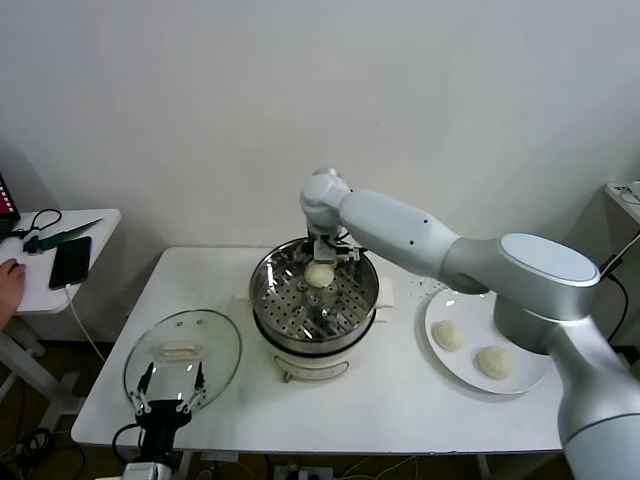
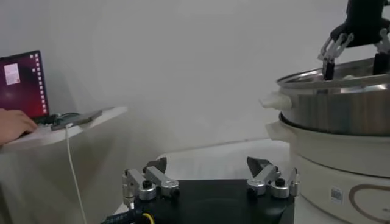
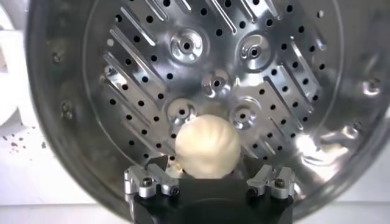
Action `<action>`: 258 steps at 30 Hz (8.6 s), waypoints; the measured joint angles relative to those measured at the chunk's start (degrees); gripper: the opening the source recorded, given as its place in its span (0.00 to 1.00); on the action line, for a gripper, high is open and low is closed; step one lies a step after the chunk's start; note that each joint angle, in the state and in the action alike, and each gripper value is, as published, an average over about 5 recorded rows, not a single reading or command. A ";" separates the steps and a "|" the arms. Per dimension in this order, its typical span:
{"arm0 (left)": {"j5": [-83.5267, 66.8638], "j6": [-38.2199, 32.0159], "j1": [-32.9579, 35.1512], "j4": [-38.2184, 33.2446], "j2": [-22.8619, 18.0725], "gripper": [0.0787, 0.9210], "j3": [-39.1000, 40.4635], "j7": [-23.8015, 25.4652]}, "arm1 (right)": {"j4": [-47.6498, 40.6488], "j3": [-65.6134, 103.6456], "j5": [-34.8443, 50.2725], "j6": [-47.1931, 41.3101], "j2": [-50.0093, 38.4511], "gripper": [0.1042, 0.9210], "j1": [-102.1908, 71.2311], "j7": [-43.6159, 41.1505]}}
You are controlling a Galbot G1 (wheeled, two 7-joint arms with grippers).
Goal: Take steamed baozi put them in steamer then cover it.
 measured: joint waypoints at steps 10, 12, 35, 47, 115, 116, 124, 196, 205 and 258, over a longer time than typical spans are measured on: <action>-0.06 0.13 0.39 -0.44 0.17 0.88 0.15 0.03 | 11.10 -5.52 15.30 -10.75 -12.99 0.88 8.60 2.24; -0.12 0.15 0.38 -0.60 0.17 0.88 0.23 0.07 | 13.58 -7.01 19.26 -15.05 -16.68 0.88 9.86 2.89; -2.41 -1.19 0.60 -1.71 0.71 0.88 0.04 2.06 | 20.88 5.17 39.06 -49.60 -44.51 0.88 -12.11 3.46; -2.53 -1.79 1.09 -1.27 0.63 0.88 -0.31 2.41 | 12.94 11.71 35.38 -49.56 -42.21 0.88 -21.14 0.76; 0.00 -3.13 1.50 -0.96 2.26 0.88 2.40 2.03 | 9.09 -22.63 69.64 -51.97 -20.98 0.73 19.12 1.44; 0.11 -3.20 1.57 -0.97 2.37 0.88 2.48 1.96 | 8.93 -22.89 70.32 -52.33 -19.65 0.73 19.34 1.72; 0.62 -3.75 1.52 -1.00 2.87 0.88 2.54 1.66 | 5.08 -23.51 72.62 -54.22 -9.25 0.73 17.74 3.60; 1.88 -1.70 0.12 -1.04 1.97 0.88 1.23 1.30 | 22.01 -16.66 49.79 -51.05 -42.91 0.88 3.67 0.80; 2.65 -1.41 0.45 -1.13 1.27 0.88 0.98 1.24 | 18.68 -8.00 41.45 -49.45 -47.00 0.88 -8.81 0.51; 3.70 -1.77 2.22 -1.24 0.68 0.88 0.78 1.53 | 9.82 -16.97 35.60 -25.22 -32.95 0.73 9.40 -4.52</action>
